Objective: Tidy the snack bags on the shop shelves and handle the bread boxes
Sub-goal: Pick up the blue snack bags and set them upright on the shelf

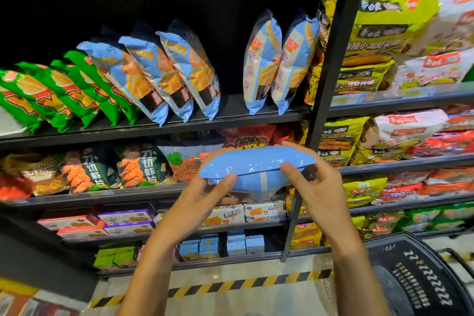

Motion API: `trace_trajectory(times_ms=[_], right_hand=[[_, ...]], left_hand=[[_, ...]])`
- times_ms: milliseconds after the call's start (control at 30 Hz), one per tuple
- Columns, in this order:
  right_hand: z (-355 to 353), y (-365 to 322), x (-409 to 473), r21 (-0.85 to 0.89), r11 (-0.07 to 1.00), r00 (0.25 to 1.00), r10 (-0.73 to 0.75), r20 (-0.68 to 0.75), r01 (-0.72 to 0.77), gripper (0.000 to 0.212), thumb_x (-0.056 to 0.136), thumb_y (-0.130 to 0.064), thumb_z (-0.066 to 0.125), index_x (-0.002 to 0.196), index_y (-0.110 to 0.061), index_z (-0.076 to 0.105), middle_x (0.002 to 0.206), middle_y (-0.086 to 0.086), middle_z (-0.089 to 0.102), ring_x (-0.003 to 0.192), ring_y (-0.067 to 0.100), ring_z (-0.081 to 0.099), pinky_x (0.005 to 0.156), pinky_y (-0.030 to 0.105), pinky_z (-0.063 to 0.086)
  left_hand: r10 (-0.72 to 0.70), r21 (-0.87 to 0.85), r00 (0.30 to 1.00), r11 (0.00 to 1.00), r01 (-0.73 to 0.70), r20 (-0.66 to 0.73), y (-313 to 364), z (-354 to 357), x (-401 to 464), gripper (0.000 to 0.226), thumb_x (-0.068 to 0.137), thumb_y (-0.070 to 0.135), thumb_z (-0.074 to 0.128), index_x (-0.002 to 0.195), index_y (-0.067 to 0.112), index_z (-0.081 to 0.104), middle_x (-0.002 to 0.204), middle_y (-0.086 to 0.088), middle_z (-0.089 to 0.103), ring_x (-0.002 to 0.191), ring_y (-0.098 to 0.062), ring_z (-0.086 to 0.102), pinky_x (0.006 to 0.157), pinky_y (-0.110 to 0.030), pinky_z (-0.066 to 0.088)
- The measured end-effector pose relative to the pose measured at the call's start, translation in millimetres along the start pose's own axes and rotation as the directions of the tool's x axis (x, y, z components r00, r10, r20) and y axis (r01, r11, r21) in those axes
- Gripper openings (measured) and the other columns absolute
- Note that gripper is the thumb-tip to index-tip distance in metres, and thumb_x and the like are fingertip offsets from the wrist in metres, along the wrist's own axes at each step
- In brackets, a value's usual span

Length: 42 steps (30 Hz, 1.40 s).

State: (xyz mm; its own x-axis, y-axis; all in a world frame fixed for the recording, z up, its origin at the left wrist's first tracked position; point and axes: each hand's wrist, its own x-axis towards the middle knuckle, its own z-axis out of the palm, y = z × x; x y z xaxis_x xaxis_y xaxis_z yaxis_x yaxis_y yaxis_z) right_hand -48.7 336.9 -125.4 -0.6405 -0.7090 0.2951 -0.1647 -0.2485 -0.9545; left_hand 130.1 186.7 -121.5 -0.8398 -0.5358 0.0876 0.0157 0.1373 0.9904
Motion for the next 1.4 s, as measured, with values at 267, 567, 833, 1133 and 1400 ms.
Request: trace_trajectory(times_ms=[267,567,833,1133,1400], right_hand=[[10,8,6,-0.067,0.996,0.961,0.042,-0.274,-0.063,0.025,0.086,-0.044,0.075,0.084,-0.018,0.075,0.08,-0.001,0.075,0.082,0.02,0.072,0.066,0.033,0.055],[14,9,8,-0.086,0.995,0.965,0.03,-0.261,-0.054,0.034,0.085,-0.048,0.07,0.082,-0.015,0.074,0.076,-0.001,0.073,0.074,0.011,0.069,0.06,0.024,0.05],[9,7,8,-0.046,0.998,0.981,0.039,-0.191,-0.049,0.055,0.103,-0.045,0.049,0.082,-0.002,0.076,0.076,0.02,0.07,0.072,0.03,0.065,0.065,0.033,0.048],[-1,1,1,-0.014,0.996,0.977,0.089,-0.194,-0.093,0.065,0.098,-0.05,0.052,0.082,0.01,0.072,0.08,0.025,0.071,0.073,0.017,0.065,0.071,0.025,0.047],[-34,6,18,-0.257,0.917,0.893,0.368,0.26,-0.303,0.079,0.078,-0.084,0.056,0.142,-0.037,0.055,0.129,-0.02,0.068,0.121,0.001,0.063,0.097,0.023,0.047]], left_hand=[[0.011,0.038,1.0,0.999,-0.012,0.028,-8,5,4,0.054,0.097,0.045,0.059,0.148,0.034,0.046,0.145,0.005,0.057,0.125,-0.029,0.064,0.094,-0.045,0.059],[-0.066,-0.027,0.995,0.998,0.064,-0.076,0,11,8,0.036,0.104,0.043,0.046,0.133,0.023,0.057,0.125,-0.006,0.065,0.102,-0.03,0.074,0.086,-0.046,0.063],[-0.116,-0.118,0.982,0.988,0.099,-0.149,-9,9,13,0.041,0.106,0.053,0.035,0.124,0.03,0.064,0.121,-0.003,0.073,0.096,-0.037,0.075,0.086,-0.049,0.062],[-0.02,0.032,0.996,0.999,0.023,-0.093,-12,9,9,0.051,0.098,0.062,0.031,0.135,0.039,0.059,0.135,0.014,0.062,0.125,-0.021,0.061,0.109,-0.06,0.044],[0.246,0.349,0.967,0.902,-0.253,0.066,-6,11,1,0.049,0.098,0.043,0.041,0.141,0.024,0.055,0.165,0.019,0.03,0.155,-0.003,0.019,0.117,-0.032,0.02]])
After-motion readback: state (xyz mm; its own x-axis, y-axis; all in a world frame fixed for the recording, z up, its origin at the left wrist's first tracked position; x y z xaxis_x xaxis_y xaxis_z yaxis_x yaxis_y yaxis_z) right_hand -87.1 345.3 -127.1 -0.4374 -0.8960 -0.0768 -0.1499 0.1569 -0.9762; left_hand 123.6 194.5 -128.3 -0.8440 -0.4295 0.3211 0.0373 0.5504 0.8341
